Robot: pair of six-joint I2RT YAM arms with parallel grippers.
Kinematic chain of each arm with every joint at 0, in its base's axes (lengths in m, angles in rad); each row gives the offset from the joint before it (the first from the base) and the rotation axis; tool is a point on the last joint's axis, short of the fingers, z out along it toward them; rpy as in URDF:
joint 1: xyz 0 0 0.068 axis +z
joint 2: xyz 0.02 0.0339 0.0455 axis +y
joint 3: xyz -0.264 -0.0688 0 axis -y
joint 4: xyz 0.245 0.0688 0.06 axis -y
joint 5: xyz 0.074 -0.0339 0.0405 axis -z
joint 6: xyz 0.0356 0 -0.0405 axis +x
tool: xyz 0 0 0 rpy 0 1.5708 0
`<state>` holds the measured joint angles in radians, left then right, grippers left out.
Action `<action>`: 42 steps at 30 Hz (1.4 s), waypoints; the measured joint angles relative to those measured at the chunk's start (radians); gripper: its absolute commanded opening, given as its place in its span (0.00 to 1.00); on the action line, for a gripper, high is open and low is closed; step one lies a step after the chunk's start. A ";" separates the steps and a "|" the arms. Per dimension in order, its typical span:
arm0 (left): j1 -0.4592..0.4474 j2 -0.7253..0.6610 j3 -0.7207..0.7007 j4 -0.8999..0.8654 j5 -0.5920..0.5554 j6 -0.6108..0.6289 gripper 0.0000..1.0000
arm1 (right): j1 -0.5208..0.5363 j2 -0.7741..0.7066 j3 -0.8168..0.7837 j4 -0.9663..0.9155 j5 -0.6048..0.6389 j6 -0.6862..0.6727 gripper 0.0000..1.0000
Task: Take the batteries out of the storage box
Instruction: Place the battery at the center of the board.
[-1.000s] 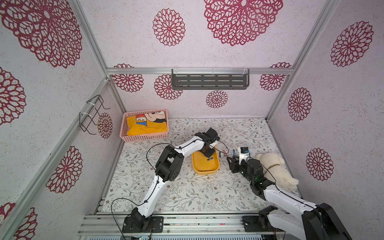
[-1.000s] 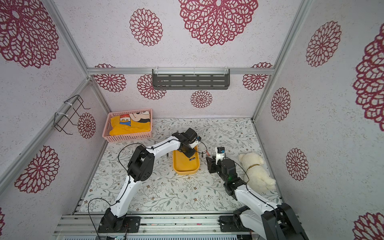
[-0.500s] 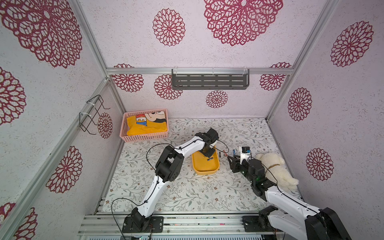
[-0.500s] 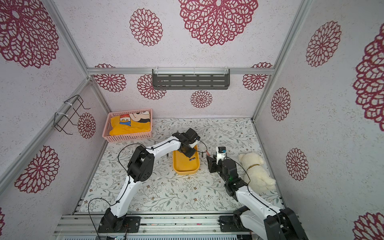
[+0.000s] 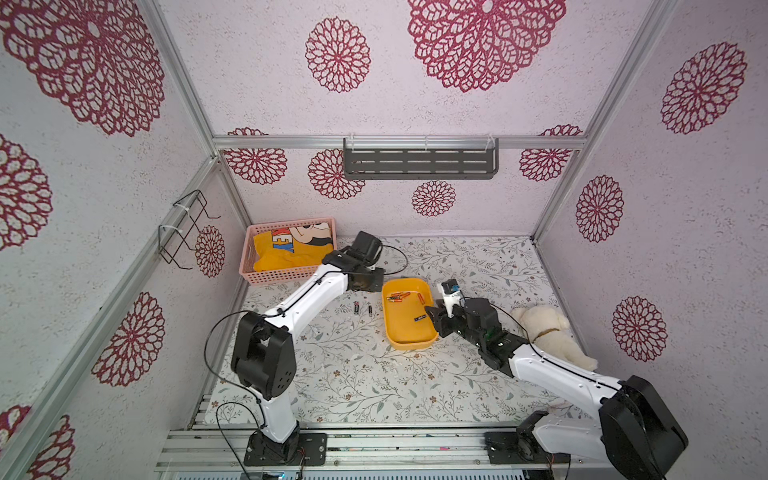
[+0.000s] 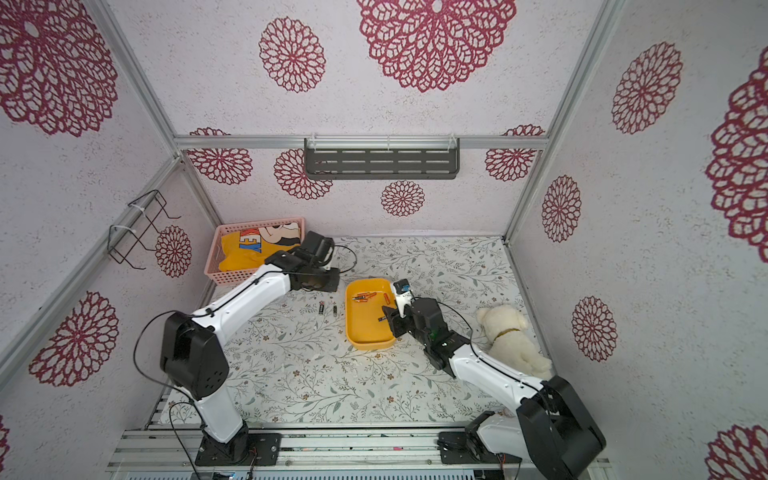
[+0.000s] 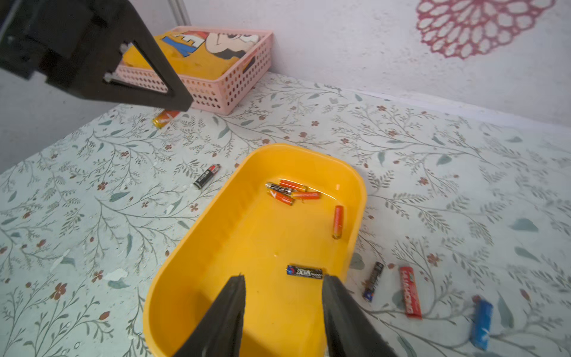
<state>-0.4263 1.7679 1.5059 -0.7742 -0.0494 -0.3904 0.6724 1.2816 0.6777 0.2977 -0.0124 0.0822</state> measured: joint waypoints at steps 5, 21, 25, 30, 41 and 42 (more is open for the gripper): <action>0.147 0.002 -0.192 0.035 0.003 -0.022 0.00 | 0.060 0.134 0.162 -0.124 0.001 -0.065 0.47; 0.153 0.206 -0.143 0.112 0.018 -0.003 0.00 | 0.108 0.290 0.282 -0.353 0.111 -0.295 0.58; 0.162 0.253 -0.137 0.125 0.018 0.005 0.06 | 0.108 0.316 0.286 -0.382 0.125 -0.356 0.59; 0.165 0.264 -0.129 0.127 0.016 0.014 0.17 | 0.108 0.365 0.306 -0.435 0.124 -0.433 0.60; 0.165 0.262 -0.129 0.127 0.013 0.030 0.40 | 0.082 0.484 0.419 -0.479 0.152 -0.505 0.59; 0.165 0.261 -0.129 0.126 0.014 0.030 0.41 | 0.079 0.488 0.422 -0.480 0.153 -0.511 0.59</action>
<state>-0.2615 2.0293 1.3766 -0.6479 -0.0357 -0.3603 0.7509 1.7699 1.0996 -0.1818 0.1402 -0.4286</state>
